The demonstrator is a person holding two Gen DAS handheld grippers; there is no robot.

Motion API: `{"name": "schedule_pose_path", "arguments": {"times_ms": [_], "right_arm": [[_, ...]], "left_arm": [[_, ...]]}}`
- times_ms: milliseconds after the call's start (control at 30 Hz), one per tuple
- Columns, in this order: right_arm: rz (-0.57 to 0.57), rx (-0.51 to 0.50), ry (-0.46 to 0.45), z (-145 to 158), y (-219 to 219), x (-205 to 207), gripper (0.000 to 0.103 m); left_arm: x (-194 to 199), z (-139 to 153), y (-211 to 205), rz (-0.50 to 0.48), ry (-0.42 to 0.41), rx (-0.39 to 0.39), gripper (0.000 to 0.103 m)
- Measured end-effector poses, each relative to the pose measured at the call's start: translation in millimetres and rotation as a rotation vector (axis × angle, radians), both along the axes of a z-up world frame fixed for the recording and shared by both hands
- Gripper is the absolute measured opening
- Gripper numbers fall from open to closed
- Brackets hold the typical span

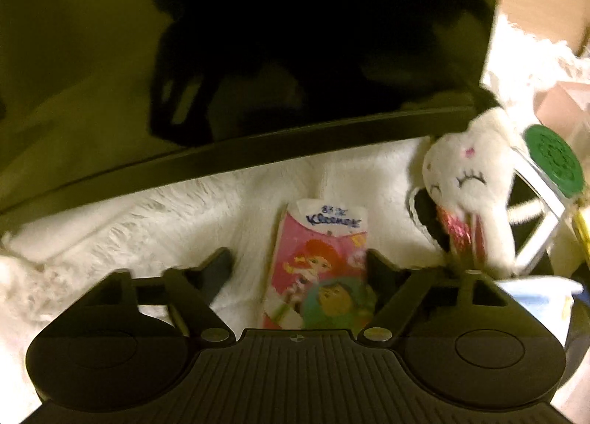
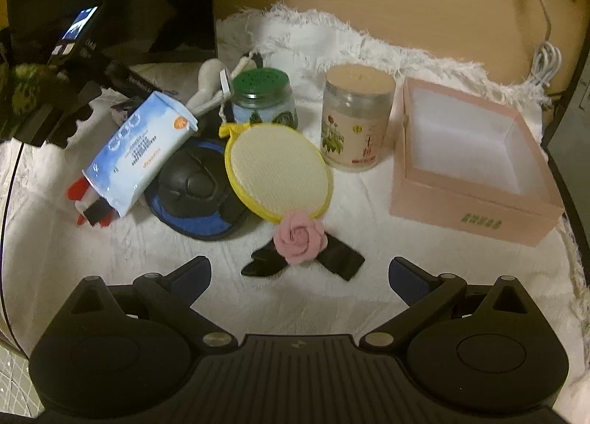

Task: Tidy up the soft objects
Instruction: 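Grasp the blue wet-wipes pack with the right tool while the left tool holds the Kleenex pack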

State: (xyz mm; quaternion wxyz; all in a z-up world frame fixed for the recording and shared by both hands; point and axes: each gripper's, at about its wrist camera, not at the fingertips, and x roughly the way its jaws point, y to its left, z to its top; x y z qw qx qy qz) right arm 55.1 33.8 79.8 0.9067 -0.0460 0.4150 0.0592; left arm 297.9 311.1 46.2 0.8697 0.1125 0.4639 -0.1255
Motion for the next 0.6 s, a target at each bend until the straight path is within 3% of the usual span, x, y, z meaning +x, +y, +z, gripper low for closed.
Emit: {"name": "schedule_pose_path", "arguments": {"times_ms": [100,333,500,600], "right_arm": [[0.018,-0.008,-0.048,11,9,3,0.103],[0.131,0.034,-0.174,30,55,25,0.103],[0.172,0.118,-0.15,13,108,64,0.103],[0.09,0.159,-0.116,-2,128,90,0.103]], "left_arm": [[-27,17,16,0.011,-0.058,-0.033,0.049],[-120,55,79,0.201,-0.225,-0.216,0.048],[-192,50,116,0.416,-0.26,-0.429,0.048],[-227,41,126,0.497,-0.249,-0.511,0.048]]}}
